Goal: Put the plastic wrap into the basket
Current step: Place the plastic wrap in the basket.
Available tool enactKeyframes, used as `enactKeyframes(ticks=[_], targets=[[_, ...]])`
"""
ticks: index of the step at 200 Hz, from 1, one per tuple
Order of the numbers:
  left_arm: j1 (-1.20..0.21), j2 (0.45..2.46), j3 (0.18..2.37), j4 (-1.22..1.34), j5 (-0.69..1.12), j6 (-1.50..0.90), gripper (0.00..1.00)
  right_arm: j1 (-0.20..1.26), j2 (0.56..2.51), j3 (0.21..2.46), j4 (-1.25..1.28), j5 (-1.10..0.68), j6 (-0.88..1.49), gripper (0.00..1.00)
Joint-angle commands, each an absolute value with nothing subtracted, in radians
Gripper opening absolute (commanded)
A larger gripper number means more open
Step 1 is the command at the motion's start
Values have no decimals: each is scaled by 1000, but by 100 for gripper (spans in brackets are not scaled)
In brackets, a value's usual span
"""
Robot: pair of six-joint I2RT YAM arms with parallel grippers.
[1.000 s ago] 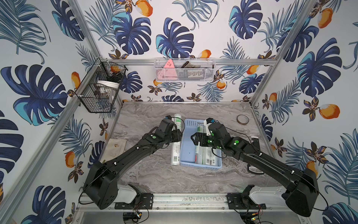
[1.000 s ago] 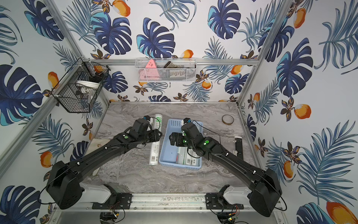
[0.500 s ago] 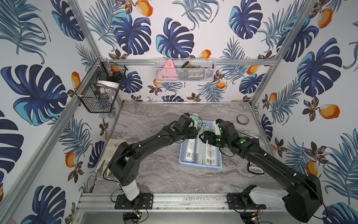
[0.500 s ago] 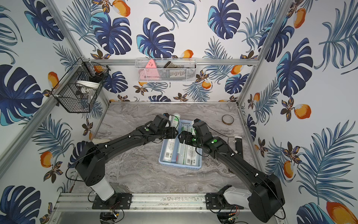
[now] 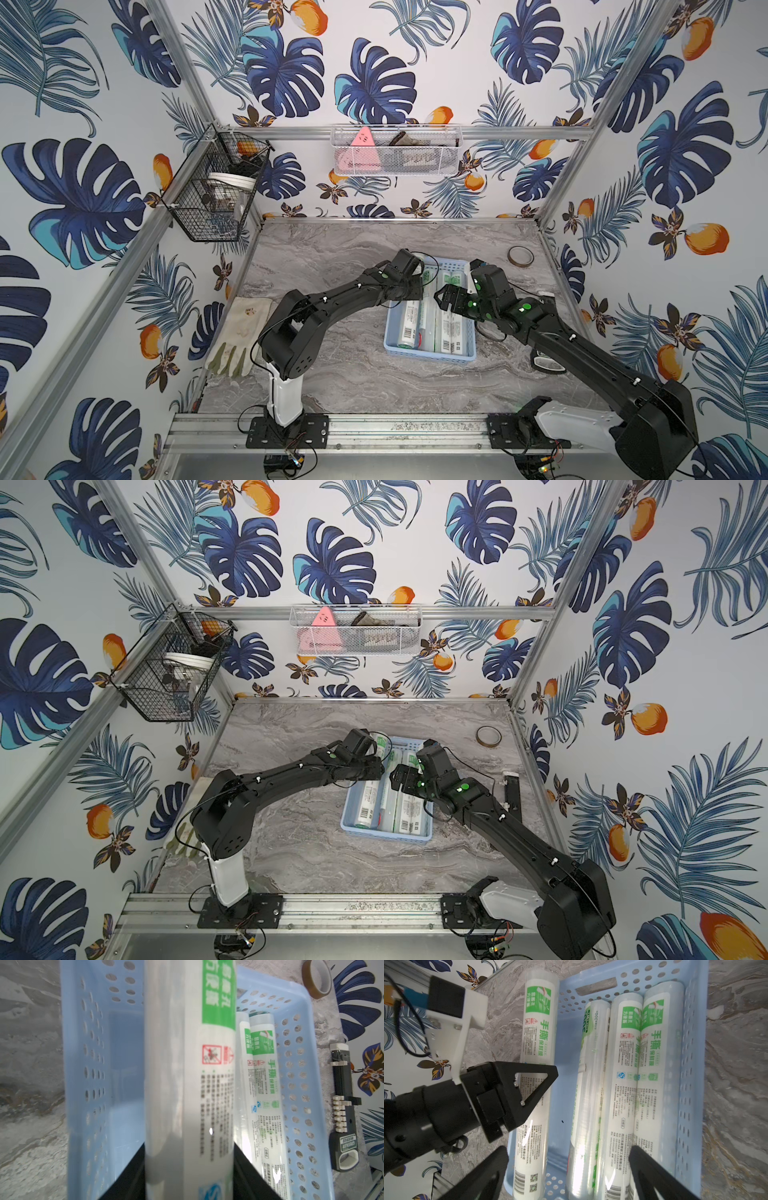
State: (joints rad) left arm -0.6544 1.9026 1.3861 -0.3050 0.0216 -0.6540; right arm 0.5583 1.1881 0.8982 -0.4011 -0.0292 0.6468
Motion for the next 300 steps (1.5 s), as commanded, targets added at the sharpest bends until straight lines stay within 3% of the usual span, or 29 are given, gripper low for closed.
enactKeyframes(ticks=[1,171,300], targets=[[-656,1903,1375,-250,20,-675,21,558,1194,900,-412,-1,650,95],[-656,2022,1398,-270,55,-678,29,558,1294,865,-364,-51,686,95],[-656,2029,1415,-301,69,-684,51,558,1296,868,-357,-66,687,95]])
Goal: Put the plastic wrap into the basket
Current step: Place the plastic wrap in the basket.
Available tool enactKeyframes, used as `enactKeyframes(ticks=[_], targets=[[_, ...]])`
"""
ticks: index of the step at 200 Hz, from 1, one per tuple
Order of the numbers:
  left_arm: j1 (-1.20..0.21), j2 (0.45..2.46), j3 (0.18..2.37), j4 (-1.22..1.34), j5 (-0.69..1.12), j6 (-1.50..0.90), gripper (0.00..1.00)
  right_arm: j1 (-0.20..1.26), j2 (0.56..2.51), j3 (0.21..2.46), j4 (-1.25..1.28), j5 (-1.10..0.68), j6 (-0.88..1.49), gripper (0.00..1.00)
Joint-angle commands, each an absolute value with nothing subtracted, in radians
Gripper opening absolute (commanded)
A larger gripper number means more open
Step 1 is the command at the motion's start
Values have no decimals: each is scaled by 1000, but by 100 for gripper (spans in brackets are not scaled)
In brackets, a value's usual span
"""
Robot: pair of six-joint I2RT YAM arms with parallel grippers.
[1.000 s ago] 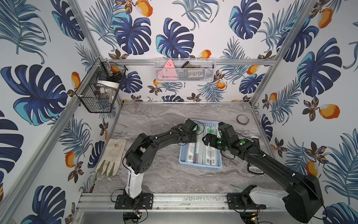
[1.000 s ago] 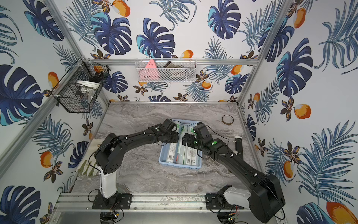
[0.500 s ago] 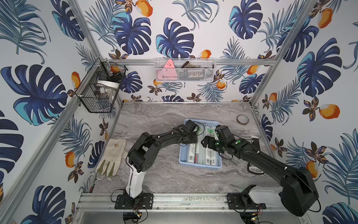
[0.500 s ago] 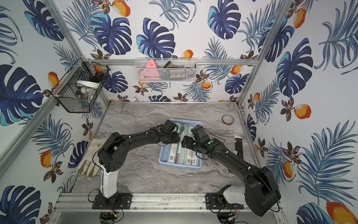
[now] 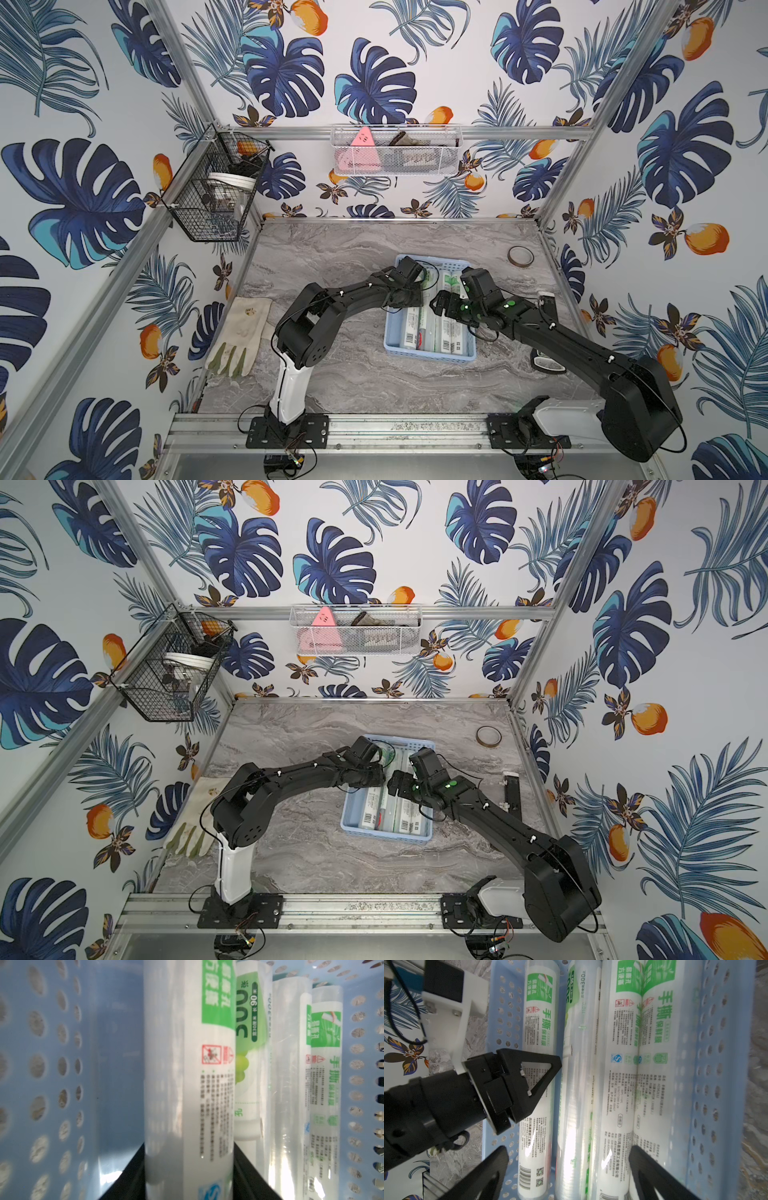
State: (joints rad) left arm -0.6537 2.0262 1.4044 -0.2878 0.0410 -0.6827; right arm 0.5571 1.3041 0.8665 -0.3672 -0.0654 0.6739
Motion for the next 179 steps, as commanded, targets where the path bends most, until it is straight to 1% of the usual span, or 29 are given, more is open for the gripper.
enactKeyframes(ticks=[1,51,97,132,179], targets=[[-655,2028,1415,-300,68,-684,51,558,1296,869,-357,-65,686,95],[-656,2020,1424,-324,48,-685,59,558,1300,876,-361,-63,686,95],[-657,2014,1422,-332,43,-685,63,558,1305,879,-359,-67,685,95],[-658,2002,1428,-342,45,-676,63,558,1294,882,-367,-54,683,95],[-658,1933,1408,-344,42,-669,67,555,1225,895,-413,43,658,95]])
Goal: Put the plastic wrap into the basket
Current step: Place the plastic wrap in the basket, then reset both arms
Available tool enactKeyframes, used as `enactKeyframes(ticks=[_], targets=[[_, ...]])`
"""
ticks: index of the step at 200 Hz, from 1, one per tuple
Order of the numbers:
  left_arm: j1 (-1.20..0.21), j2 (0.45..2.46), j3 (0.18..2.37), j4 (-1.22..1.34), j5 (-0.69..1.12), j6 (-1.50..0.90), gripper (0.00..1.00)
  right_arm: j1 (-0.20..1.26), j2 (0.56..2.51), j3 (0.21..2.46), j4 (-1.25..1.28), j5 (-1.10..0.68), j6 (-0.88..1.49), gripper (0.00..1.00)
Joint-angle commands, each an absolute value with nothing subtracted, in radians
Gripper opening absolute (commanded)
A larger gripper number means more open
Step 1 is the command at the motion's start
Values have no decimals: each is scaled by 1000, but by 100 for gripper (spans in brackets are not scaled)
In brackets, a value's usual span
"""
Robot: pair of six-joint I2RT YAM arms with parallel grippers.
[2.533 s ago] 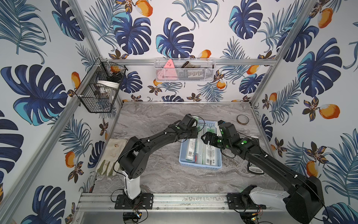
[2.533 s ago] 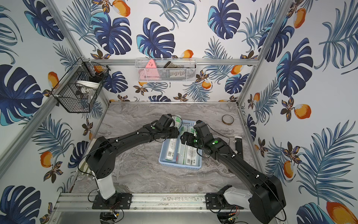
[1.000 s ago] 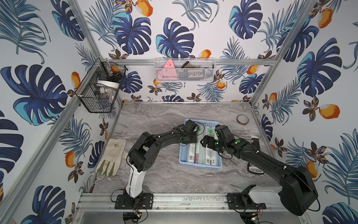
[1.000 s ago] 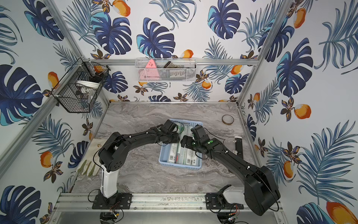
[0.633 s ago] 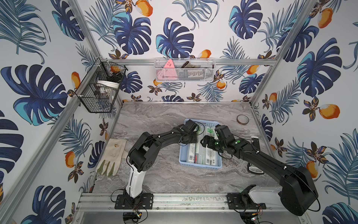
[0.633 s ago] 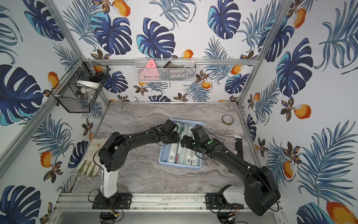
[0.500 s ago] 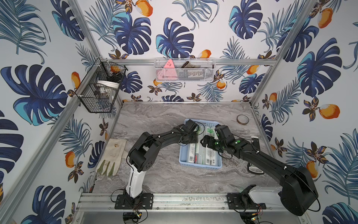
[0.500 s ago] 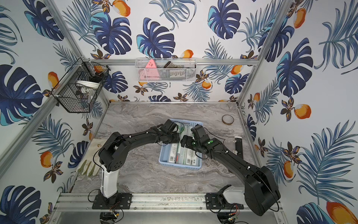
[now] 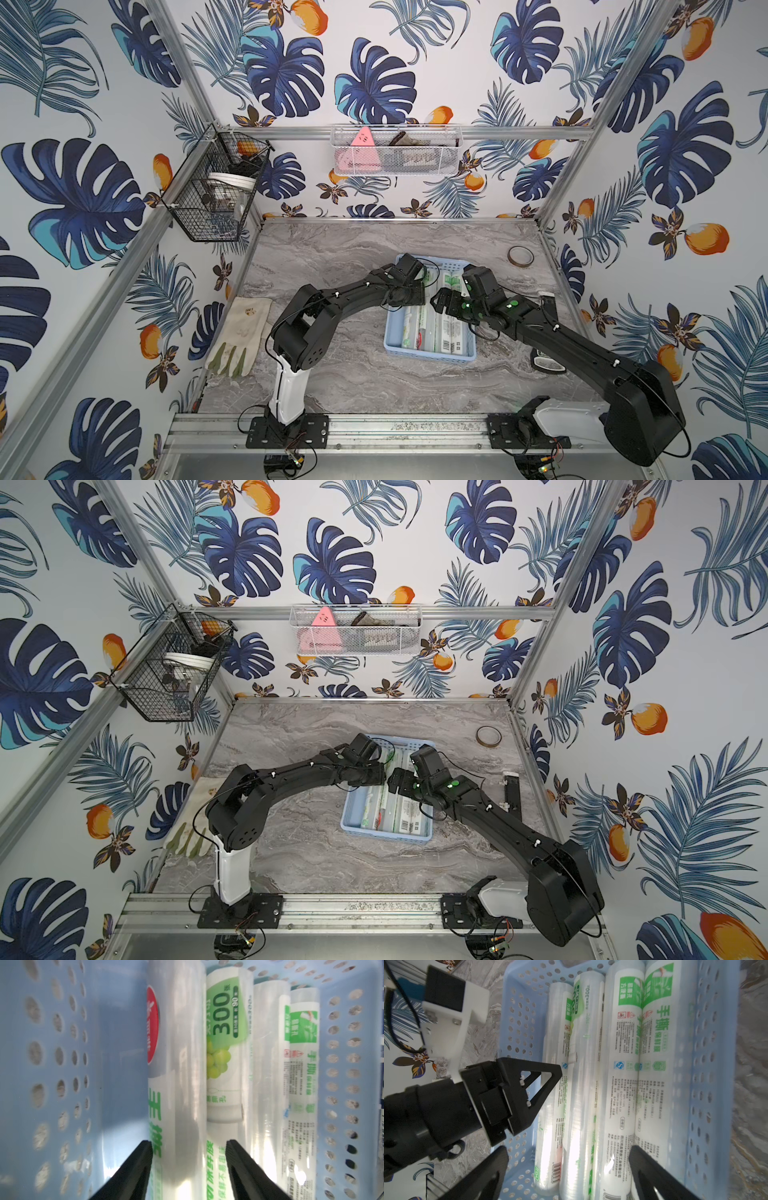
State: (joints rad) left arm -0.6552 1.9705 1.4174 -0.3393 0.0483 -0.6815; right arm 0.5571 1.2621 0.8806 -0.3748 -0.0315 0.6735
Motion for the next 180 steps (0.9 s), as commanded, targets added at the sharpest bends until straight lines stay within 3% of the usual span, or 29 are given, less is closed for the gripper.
enactKeyframes(ticks=[1,56,97,128,154,180], targets=[[-657,1932,1407,-345,42,-669,67,555,1222,896,-414,45,656,95],[-658,1760,1308,-299,-45,-637,68,538,1077,907,-470,316,566,99],[-659,1551,1161,-214,-274,-550,72,493,984,847,-333,603,350,100],[-658,1419,1039,-142,-481,-483,81,412,1002,715,-117,764,201,100],[-633,1336,959,-114,-637,-435,98,302,1103,660,-18,778,162,100],[-517,1262,862,-82,-672,-453,99,198,1177,582,144,680,138,100]])
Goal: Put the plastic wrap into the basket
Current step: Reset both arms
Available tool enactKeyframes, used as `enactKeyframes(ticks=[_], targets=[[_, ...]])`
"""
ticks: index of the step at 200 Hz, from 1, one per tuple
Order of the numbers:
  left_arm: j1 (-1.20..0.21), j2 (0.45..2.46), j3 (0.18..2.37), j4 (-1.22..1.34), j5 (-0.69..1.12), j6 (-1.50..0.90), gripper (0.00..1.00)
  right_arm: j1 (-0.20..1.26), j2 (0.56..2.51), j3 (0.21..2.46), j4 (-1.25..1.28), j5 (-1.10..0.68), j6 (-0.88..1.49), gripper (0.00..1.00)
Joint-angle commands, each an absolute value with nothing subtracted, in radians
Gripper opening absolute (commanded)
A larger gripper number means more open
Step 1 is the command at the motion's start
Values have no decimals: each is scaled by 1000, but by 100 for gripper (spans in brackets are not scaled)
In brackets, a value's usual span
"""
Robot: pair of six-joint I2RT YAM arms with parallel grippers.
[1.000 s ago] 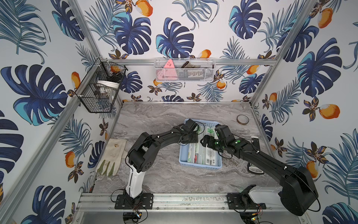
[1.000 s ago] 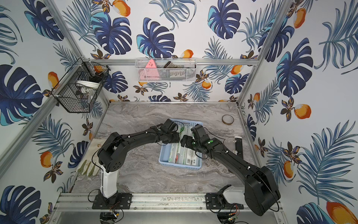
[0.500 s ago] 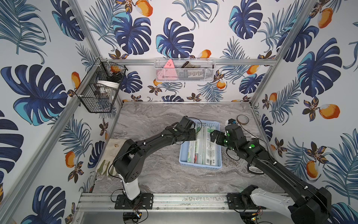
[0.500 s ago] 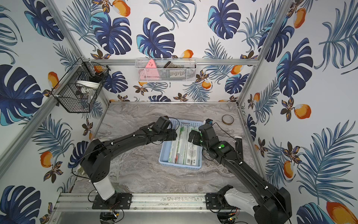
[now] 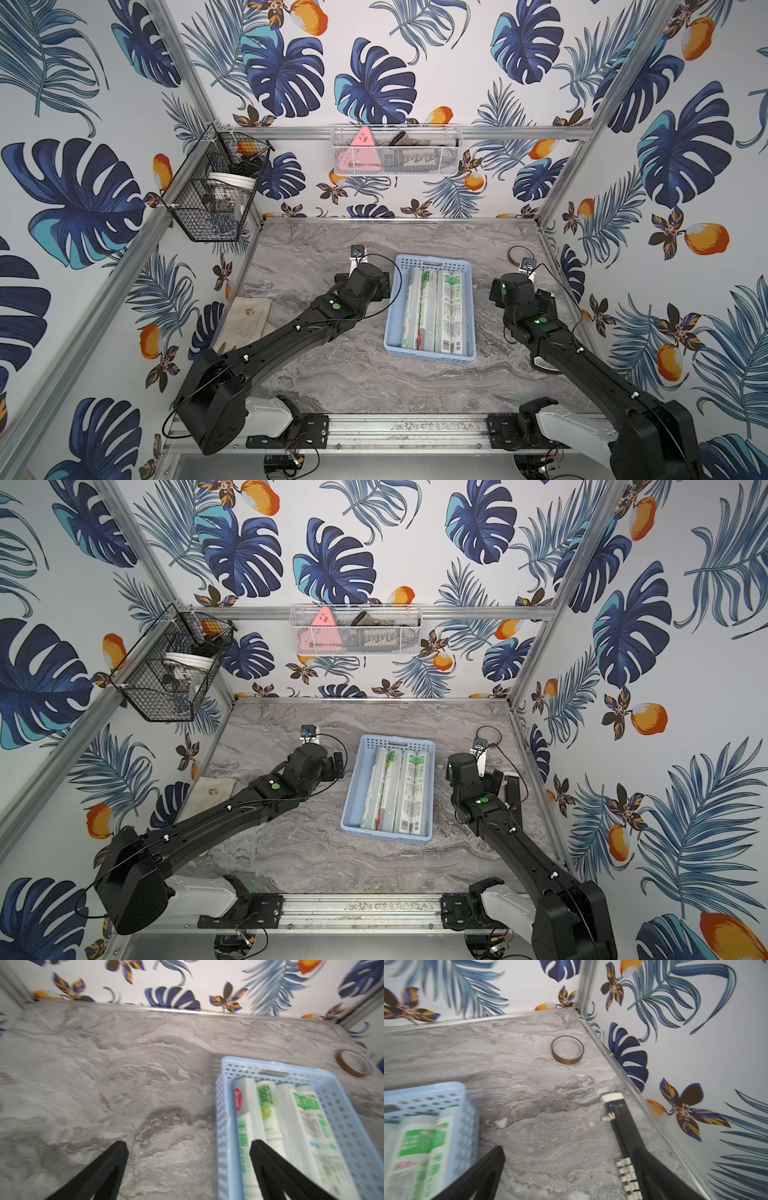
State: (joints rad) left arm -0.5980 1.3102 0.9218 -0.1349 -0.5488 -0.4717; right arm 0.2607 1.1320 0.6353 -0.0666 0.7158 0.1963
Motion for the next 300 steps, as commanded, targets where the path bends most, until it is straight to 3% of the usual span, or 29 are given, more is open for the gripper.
enactKeyframes(ticks=[1,39,72,96,149,174,188,221,281,300], targets=[[-510,1260,857,-81,-672,-454,99,195,1179,579,153,674,137,100],[-331,1221,706,68,-726,-437,99,82,1296,523,359,430,103,100],[-289,1317,569,419,-800,-176,99,57,1405,472,601,290,67,100],[-271,1384,487,668,-758,-45,99,46,1458,431,724,199,63,100],[-210,1464,483,805,-535,28,99,45,1585,327,1027,115,11,100],[-193,1450,539,612,-526,-34,99,44,1644,292,1154,99,-1,100],[-195,1445,553,528,-546,-67,99,44,1665,293,1172,100,-1,100],[-194,1499,464,741,-539,-12,99,44,1662,316,1125,125,10,100],[-103,1652,354,1064,-296,-22,99,44,1668,385,996,248,66,100],[-89,1639,367,1010,-279,-38,99,44,1670,407,955,286,83,100]])
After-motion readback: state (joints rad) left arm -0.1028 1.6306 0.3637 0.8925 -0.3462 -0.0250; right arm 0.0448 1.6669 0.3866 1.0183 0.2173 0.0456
